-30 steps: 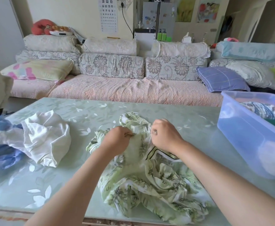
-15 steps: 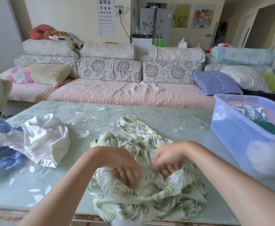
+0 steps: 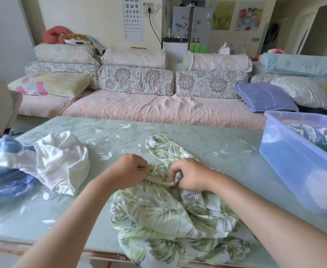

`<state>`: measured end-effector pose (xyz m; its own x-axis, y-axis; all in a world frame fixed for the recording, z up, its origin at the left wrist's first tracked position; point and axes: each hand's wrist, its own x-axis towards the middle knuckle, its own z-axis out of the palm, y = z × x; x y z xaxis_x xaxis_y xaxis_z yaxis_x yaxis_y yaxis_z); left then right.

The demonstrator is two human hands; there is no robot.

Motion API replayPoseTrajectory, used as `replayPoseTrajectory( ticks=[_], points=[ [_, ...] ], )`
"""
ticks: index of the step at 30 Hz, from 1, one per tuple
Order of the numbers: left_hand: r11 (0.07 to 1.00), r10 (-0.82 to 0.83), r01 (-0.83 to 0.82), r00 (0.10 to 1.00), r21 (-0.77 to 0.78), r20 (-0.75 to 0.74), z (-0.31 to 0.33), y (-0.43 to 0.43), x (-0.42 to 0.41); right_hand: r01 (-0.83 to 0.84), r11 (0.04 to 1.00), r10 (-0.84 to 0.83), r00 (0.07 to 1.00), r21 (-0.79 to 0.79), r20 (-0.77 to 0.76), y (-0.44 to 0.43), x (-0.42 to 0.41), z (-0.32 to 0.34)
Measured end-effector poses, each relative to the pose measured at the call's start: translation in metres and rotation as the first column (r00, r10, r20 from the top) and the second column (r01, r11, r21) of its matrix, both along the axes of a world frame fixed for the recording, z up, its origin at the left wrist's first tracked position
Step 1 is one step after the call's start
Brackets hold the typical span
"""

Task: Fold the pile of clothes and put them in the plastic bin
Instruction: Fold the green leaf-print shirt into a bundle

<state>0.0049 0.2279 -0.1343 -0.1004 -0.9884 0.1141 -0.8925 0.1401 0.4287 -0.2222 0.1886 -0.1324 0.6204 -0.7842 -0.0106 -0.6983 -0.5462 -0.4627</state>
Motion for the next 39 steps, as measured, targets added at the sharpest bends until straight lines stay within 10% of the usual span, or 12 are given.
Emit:
replayPoseTrajectory(
  ticks=[5, 8, 11, 15, 21, 25, 30, 33, 39],
  points=[
    [0.753, -0.073, -0.055, 0.984, 0.655, 0.166, 0.010, 0.034, 0.007, -0.217, 0.803, 0.194, 0.976, 0.555, 0.100, 0.010, 0.019, 0.003],
    [0.676, -0.023, -0.115, 0.984, 0.728, 0.177, 0.007, 0.041, 0.015, -0.020, 0.955, -0.043, 0.978, 0.297, 0.204, 0.002, 0.035, 0.000],
    [0.841, 0.118, -0.138, 0.990, 0.523, 0.071, 0.011, 0.036, 0.025, 0.206, 0.974, -0.174, 0.948, -0.094, 0.265, -0.018, 0.052, -0.009],
    [0.955, 0.267, -0.239, 0.950, -0.175, 0.160, -0.001, 0.014, 0.027, 0.259, 0.966, -0.259, 0.965, 0.000, 0.027, -0.035, 0.071, -0.014],
    [0.852, 0.133, -0.350, 0.864, 0.390, 0.485, -0.015, -0.016, 0.044, 0.177, 0.981, -0.156, 0.961, 0.076, -0.229, -0.063, 0.091, -0.017],
    [0.913, 0.378, -0.405, 0.887, 0.056, 0.265, -0.002, -0.041, 0.060, 0.312, 0.948, -0.309, 0.950, -0.062, 0.049, -0.094, 0.100, -0.005],
    [0.696, 0.464, -0.515, 0.854, -0.500, -0.235, 0.003, -0.073, 0.081, 0.600, 0.799, -0.511, 0.714, -0.042, 0.478, -0.142, 0.105, 0.012],
    [0.706, 0.574, -0.574, 0.807, -0.414, -0.139, -0.011, -0.089, 0.097, 0.615, 0.788, -0.505, 0.672, -0.030, 0.542, -0.168, 0.108, 0.013],
    [0.844, 0.522, -0.475, 0.834, -0.249, 0.178, -0.039, -0.100, 0.088, 0.385, 0.917, -0.398, 0.883, 0.101, 0.250, -0.175, 0.106, -0.015]
  ],
)
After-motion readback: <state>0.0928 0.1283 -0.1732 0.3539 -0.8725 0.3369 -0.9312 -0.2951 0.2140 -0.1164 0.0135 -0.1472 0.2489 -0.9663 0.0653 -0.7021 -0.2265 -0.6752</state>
